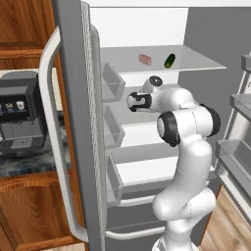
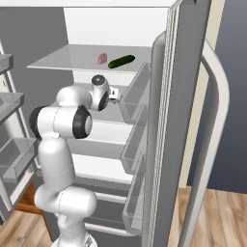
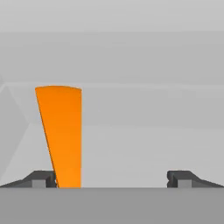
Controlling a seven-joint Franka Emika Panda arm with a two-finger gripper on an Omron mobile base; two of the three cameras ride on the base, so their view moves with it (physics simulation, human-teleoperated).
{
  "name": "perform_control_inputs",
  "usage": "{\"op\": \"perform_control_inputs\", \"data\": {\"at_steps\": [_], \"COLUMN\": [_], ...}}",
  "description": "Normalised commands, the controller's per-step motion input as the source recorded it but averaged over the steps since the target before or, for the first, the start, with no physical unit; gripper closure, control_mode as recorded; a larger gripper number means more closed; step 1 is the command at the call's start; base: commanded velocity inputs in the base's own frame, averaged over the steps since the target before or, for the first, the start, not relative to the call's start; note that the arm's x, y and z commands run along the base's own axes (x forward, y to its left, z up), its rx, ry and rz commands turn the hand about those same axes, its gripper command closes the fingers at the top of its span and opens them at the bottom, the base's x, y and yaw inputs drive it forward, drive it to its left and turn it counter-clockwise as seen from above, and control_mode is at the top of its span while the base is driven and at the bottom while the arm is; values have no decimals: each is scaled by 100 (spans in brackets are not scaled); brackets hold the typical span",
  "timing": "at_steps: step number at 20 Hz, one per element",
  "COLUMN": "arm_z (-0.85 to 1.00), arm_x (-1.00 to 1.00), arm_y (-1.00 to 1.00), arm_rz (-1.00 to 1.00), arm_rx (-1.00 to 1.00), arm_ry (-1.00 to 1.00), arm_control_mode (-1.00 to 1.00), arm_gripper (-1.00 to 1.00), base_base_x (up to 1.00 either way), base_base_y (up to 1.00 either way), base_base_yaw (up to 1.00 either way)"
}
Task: Take the cheese, steak, and cucumber from the fridge and place them on the plate on the dining counter to create an appetizer plate.
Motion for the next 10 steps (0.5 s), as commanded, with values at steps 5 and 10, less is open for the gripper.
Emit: {"op": "perform_control_inputs", "data": {"at_steps": [5, 10], "arm_z": [-66, -72], "arm_x": [5, -15], "arm_y": [18, 41], "arm_rz": [-1, 0], "arm_rx": [-9, -9], "arm_ry": [0, 0], "arm_control_mode": [-100, -100], "arm_gripper": [100, 100], "base_base_x": [0, 0], "base_base_y": [0, 0], "base_base_yaw": [0, 0]}}
